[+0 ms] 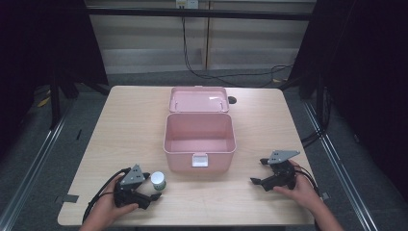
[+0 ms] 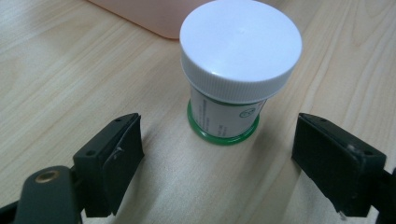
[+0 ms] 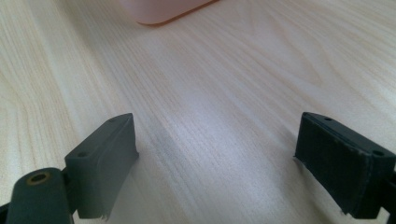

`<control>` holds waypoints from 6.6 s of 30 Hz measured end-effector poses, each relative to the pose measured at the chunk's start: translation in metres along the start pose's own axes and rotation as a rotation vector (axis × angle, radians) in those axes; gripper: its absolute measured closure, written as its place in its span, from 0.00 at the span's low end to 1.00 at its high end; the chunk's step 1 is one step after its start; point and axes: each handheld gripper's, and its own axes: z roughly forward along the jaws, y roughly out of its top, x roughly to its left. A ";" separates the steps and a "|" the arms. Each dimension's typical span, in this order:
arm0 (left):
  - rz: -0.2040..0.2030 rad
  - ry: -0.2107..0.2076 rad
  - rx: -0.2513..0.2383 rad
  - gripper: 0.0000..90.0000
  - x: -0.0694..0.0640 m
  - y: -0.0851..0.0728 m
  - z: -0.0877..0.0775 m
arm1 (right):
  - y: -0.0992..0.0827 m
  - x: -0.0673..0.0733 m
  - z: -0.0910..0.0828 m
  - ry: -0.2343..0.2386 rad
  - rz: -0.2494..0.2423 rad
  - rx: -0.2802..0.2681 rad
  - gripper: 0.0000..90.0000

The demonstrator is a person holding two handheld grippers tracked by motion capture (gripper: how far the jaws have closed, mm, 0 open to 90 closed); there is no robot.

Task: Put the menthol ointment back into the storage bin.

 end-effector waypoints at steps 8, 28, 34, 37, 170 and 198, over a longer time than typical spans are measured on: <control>-0.049 0.002 0.028 0.18 -0.001 0.003 -0.003 | 0.000 0.000 0.000 0.001 0.000 0.000 0.13; -0.112 -0.020 0.470 0.34 -0.001 0.055 -0.018 | 0.000 0.000 0.000 0.003 0.003 0.000 0.13; -0.077 -0.042 0.533 0.36 0.000 0.073 -0.014 | 0.000 0.000 0.000 0.001 0.002 0.000 0.13; -0.053 -0.043 0.560 0.37 0.001 0.083 -0.011 | 0.000 0.000 0.000 0.004 0.004 0.000 0.13; -0.335 0.026 0.670 0.56 0.054 0.310 -0.005 | 0.000 0.000 0.000 0.003 0.001 0.003 0.13; -0.431 0.081 0.673 0.56 0.071 0.301 0.037 | 0.000 0.000 0.000 0.003 0.001 0.003 0.13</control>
